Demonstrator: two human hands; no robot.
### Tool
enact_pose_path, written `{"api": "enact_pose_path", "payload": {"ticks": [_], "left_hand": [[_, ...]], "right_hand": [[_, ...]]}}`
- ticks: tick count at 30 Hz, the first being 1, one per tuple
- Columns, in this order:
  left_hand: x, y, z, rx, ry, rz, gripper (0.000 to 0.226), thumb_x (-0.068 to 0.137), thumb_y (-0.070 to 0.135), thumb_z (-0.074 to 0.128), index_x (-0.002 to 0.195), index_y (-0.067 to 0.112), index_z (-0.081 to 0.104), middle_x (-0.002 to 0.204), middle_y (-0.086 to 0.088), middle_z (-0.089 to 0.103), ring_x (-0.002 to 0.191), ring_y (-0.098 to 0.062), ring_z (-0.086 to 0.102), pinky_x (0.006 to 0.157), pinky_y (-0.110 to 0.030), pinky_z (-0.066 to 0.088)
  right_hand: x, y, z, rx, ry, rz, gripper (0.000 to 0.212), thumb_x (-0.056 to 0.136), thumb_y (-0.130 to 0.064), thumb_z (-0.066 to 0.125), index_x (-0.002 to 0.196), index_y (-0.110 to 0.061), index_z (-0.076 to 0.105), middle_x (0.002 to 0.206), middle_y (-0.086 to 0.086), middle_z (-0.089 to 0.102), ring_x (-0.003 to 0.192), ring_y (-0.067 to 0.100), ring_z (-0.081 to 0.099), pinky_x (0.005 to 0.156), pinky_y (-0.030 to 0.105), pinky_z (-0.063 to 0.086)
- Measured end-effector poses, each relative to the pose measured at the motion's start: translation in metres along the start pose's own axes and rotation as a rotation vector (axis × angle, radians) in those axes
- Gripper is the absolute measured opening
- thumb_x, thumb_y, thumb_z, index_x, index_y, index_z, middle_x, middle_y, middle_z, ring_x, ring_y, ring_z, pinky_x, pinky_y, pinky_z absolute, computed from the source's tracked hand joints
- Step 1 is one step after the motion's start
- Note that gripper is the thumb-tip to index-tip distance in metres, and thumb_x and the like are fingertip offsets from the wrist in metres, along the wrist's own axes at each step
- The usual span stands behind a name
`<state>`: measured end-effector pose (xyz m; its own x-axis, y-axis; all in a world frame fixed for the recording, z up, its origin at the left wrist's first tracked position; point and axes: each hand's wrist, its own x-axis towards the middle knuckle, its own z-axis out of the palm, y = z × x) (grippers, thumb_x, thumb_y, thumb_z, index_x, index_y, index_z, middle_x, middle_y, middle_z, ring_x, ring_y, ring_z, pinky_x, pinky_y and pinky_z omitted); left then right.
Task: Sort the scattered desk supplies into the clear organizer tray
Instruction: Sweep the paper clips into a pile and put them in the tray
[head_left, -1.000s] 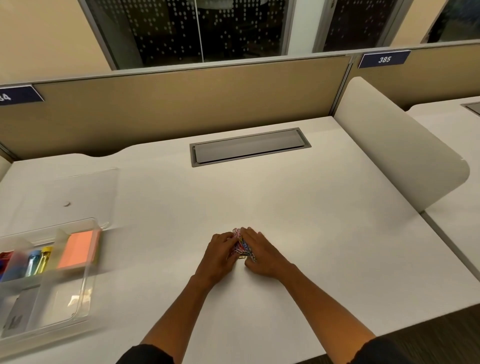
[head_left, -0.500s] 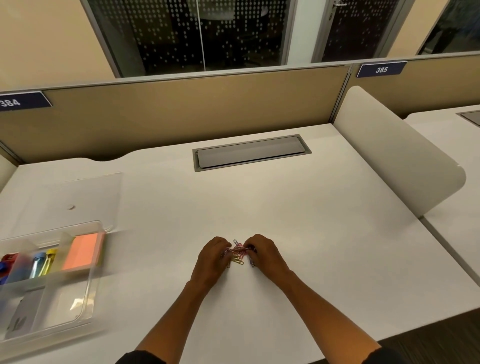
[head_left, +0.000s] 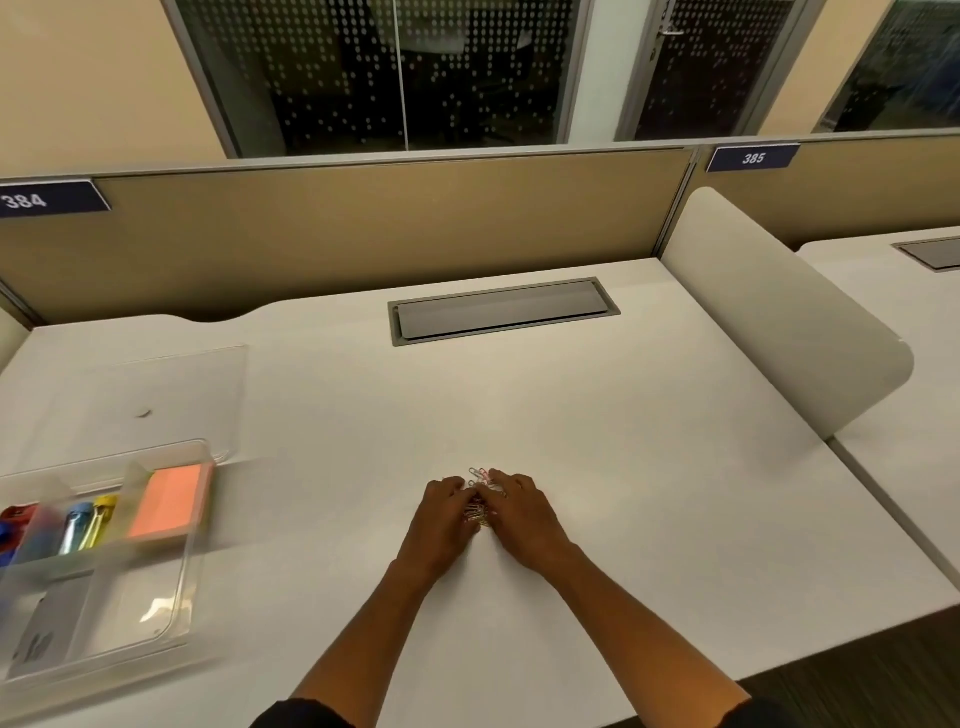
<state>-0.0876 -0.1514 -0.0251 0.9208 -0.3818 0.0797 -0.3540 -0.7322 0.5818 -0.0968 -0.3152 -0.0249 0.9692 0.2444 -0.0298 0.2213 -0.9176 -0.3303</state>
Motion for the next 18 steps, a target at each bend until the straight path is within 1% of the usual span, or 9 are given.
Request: {"api": "enact_pose_path", "payload": {"ticks": [3,5,8,10,11,14,15,16,18], "left_hand": [[-0.001,0.003,0.003,-0.034,0.039,-0.031,0.021,0.086,0.015,0.061,0.106,0.018,0.065,0.109,0.003,0.056,0.102,-0.016,0.047,0.074,-0.017,0.035],[-0.003,0.004,0.005,-0.070,0.067,-0.056,0.019,0.088,0.010,0.055,0.102,0.017,0.066,0.105,0.006,0.055,0.097,-0.010,0.045,0.071,-0.011,0.032],[-0.008,0.007,0.004,-0.060,0.084,-0.067,0.018,0.088,0.009,0.049,0.094,0.016,0.064,0.094,0.007,0.053,0.089,-0.009,0.044,0.067,-0.012,0.031],[-0.009,0.005,0.004,-0.046,0.075,-0.053,0.019,0.084,0.010,0.046,0.089,0.014,0.064,0.088,0.006,0.051,0.083,-0.011,0.044,0.065,-0.014,0.031],[-0.009,0.004,0.003,-0.053,0.069,-0.053,0.019,0.082,0.009,0.047,0.086,0.014,0.065,0.086,0.005,0.052,0.081,-0.012,0.045,0.064,-0.016,0.033],[-0.005,0.002,-0.002,-0.130,0.047,-0.111,0.015,0.081,0.005,0.057,0.077,0.015,0.068,0.079,0.000,0.058,0.075,-0.015,0.053,0.064,-0.034,0.046],[-0.004,0.001,-0.004,-0.162,0.047,-0.135,0.014,0.080,0.005,0.061,0.077,0.015,0.070,0.080,-0.001,0.061,0.075,-0.016,0.057,0.066,-0.036,0.048],[-0.003,-0.001,-0.007,-0.194,0.054,-0.161,0.013,0.079,0.004,0.064,0.078,0.014,0.072,0.080,-0.002,0.064,0.076,-0.016,0.060,0.067,-0.035,0.050],[-0.003,-0.006,-0.011,-0.269,0.086,-0.222,0.011,0.076,0.003,0.070,0.081,0.012,0.074,0.081,-0.002,0.068,0.076,-0.013,0.064,0.070,-0.028,0.053]], "right_hand": [[-0.002,-0.011,0.001,0.014,0.041,0.043,0.034,0.095,-0.017,0.049,0.129,-0.022,0.051,0.131,-0.002,0.051,0.117,0.023,0.044,0.082,0.032,0.048],[-0.004,-0.014,0.003,0.042,0.048,0.057,0.026,0.096,-0.018,0.047,0.121,-0.019,0.054,0.120,-0.001,0.053,0.110,0.019,0.045,0.074,0.030,0.048],[-0.007,-0.019,0.005,0.074,0.065,0.084,0.020,0.096,-0.019,0.043,0.109,-0.015,0.057,0.110,0.001,0.054,0.102,0.017,0.048,0.074,0.028,0.042],[-0.006,-0.022,0.006,0.021,0.062,0.078,0.016,0.093,-0.014,0.046,0.103,-0.014,0.058,0.104,0.003,0.054,0.097,0.020,0.050,0.072,0.030,0.043],[-0.006,-0.025,0.004,0.027,0.057,0.100,0.015,0.092,-0.012,0.047,0.101,-0.013,0.059,0.102,0.005,0.055,0.095,0.021,0.052,0.070,0.030,0.042],[-0.003,-0.028,-0.004,0.086,0.027,0.165,0.017,0.090,-0.011,0.046,0.093,-0.010,0.063,0.094,0.007,0.058,0.086,0.022,0.056,0.064,0.028,0.035],[-0.002,-0.029,-0.007,0.124,0.027,0.187,0.016,0.089,-0.011,0.048,0.091,-0.009,0.065,0.091,0.008,0.060,0.083,0.022,0.056,0.063,0.029,0.035],[-0.003,-0.029,-0.008,0.181,0.045,0.209,0.015,0.087,-0.010,0.052,0.088,-0.010,0.067,0.088,0.007,0.062,0.081,0.021,0.057,0.063,0.030,0.038],[-0.005,-0.026,-0.007,0.326,0.103,0.264,0.013,0.082,-0.005,0.059,0.080,-0.011,0.069,0.079,0.006,0.067,0.074,0.019,0.060,0.066,0.034,0.048]]}}
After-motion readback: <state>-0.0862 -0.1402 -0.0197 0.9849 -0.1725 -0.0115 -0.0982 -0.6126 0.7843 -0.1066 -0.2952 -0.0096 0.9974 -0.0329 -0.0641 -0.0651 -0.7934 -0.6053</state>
